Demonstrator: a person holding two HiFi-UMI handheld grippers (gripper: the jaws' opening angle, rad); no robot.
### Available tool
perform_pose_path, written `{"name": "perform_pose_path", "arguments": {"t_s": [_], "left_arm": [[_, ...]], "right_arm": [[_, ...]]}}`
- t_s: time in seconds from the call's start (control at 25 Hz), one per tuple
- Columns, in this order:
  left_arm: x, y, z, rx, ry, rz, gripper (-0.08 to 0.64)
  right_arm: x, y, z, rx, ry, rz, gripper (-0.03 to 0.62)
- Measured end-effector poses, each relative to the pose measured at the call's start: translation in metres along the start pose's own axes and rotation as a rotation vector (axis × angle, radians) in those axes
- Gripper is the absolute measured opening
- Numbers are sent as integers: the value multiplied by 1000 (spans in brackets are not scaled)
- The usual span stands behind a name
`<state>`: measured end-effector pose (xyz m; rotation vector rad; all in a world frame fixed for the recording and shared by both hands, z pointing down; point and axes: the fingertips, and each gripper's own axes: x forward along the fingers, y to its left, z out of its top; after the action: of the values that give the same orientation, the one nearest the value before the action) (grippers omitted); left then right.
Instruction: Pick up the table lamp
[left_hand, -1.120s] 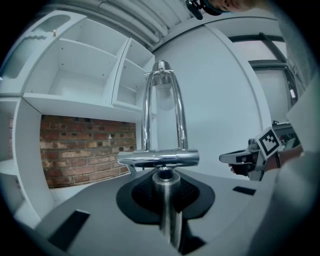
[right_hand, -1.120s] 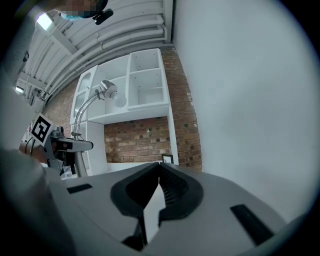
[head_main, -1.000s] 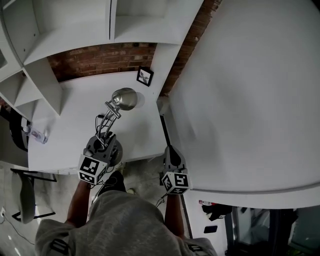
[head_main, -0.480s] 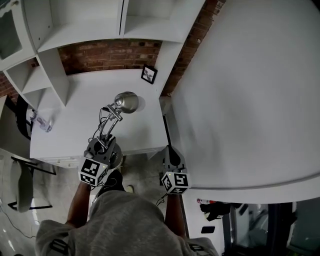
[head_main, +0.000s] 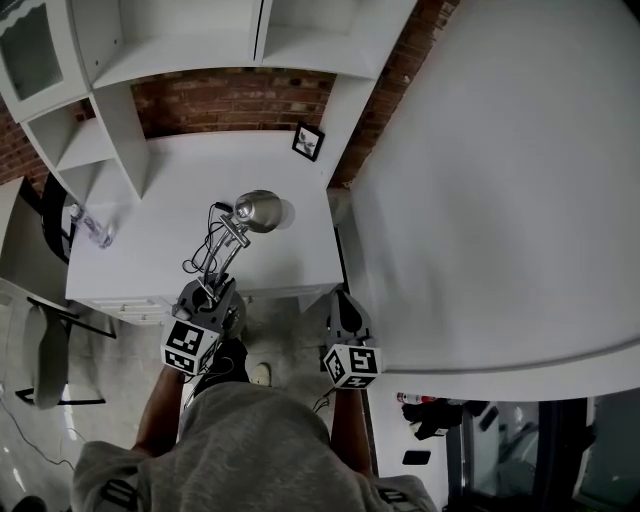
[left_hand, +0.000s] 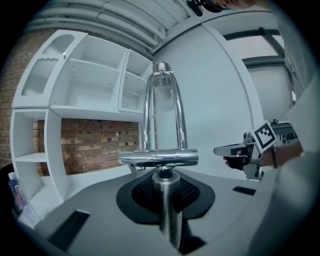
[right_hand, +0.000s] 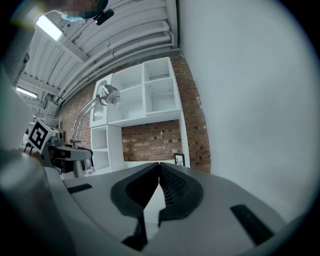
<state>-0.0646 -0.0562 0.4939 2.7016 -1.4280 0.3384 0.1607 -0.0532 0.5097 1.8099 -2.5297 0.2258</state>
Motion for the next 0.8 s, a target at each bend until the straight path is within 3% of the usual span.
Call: {"name": "perform_pose_path", "arguments": {"t_s": [0.44,0.8], "left_arm": [[-12,5,-23,-20,34,27,49],[-11,8,-19,-22,26,24,49]], "right_arm": [[-4,10,-3,-5,7,13,23],[1,14,-3,-10,14,22,22]]}}
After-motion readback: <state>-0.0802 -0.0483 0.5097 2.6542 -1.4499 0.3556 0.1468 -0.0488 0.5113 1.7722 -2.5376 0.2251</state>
